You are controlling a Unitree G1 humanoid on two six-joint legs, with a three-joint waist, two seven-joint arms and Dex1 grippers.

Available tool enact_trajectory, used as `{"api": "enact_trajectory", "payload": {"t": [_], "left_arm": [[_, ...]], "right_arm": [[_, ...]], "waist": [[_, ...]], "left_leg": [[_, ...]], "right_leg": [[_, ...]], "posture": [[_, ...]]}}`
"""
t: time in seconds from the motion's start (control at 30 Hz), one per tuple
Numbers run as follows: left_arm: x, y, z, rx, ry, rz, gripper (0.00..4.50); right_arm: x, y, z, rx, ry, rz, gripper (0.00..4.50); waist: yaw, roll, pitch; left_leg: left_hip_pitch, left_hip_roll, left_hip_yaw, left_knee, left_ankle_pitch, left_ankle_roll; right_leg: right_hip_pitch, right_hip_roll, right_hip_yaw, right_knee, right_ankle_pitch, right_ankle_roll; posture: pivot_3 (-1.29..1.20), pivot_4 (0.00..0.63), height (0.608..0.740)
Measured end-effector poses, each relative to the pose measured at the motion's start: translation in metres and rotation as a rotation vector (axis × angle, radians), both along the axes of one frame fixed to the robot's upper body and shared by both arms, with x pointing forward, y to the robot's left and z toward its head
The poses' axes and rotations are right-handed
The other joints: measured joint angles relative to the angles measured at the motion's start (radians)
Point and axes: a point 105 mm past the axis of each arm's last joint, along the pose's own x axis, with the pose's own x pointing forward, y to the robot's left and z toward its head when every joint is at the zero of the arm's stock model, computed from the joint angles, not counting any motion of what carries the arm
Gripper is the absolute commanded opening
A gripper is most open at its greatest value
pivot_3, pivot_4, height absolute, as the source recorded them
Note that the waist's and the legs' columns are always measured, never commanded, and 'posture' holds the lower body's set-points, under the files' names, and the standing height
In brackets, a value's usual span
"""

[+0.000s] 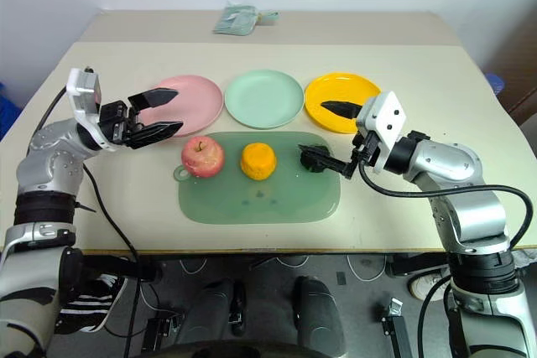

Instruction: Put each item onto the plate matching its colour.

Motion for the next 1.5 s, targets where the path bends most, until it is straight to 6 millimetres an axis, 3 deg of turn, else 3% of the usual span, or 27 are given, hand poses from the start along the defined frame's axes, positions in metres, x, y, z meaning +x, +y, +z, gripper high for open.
{"api": "enact_trajectory", "payload": {"t": [0.3,0.7,0.9,1.07,1.27,1.4,1.5], "left_arm": [[-0.002,-0.003,-0.025,0.184,0.08,-0.052,4.5],[0.01,-0.031,-0.06,0.291,0.032,-0.04,4.5],[0.012,-0.033,-0.072,0.316,0.053,-0.03,4.5],[0.015,-0.033,-0.072,0.328,0.05,-0.042,3.15],[0.027,-0.033,-0.067,0.252,0.045,0.03,3.11],[0.049,-0.027,-0.039,0.119,0.006,0.179,3.11],[0.071,-0.014,-0.013,0.054,-0.06,0.369,3.11]], "right_arm": [[-0.016,0.019,0.012,-0.033,0.038,0.064,4.49],[-0.021,0.02,-0.007,-0.137,0.131,0.078,4.49],[-0.022,0.02,-0.008,-0.141,0.143,0.074,4.49],[-0.023,0.021,-0.007,-0.143,0.134,0.077,4.5],[-0.022,0.02,-0.004,-0.139,0.121,0.068,4.5],[-0.016,0.023,0.008,-0.111,0.073,0.052,4.5],[0.0,0.025,0.02,-0.039,0.035,-0.016,4.5]], "waist": [[0.004,0.0,0.0],[0.002,0.0,0.0],[0.002,0.0,0.0],[0.002,0.0,0.0],[0.002,-0.001,0.0],[0.002,-0.001,0.0],[0.0,-0.001,0.0]], "left_leg": [[-0.001,-0.001,0.0,0.0,0.0,0.0],[-0.001,0.0,0.0,0.0,0.0,0.0],[-0.001,0.0,0.0,0.0,0.0,0.0],[0.0,0.0,0.0,0.0,0.0,0.0],[-0.001,0.0,0.0,0.0,0.0,0.0],[-0.001,0.0,-0.001,0.0,0.0,0.0],[-0.001,0.0,0.0,0.0,0.0,0.0]], "right_leg": [[0.0,-0.001,0.0,-0.001,-0.001,-0.002],[0.0,-0.001,0.0,-0.001,0.0,0.0],[0.0,-0.001,0.0,0.0,0.0,0.0],[0.0,-0.001,0.0,-0.001,0.0,-0.001],[0.0,-0.001,0.0,0.0,0.0,0.0],[0.0,-0.001,0.0,0.0,0.0,0.0],[0.0,-0.001,0.0,0.0,0.0,0.0]], "posture": [[0.0,0.15,0.74],[0.0,0.15,0.74],[0.0,0.15,0.74],[0.0,0.15,0.74],[0.0,0.15,0.74],[0.0,0.15,0.74],[0.0,0.15,0.74]]}}
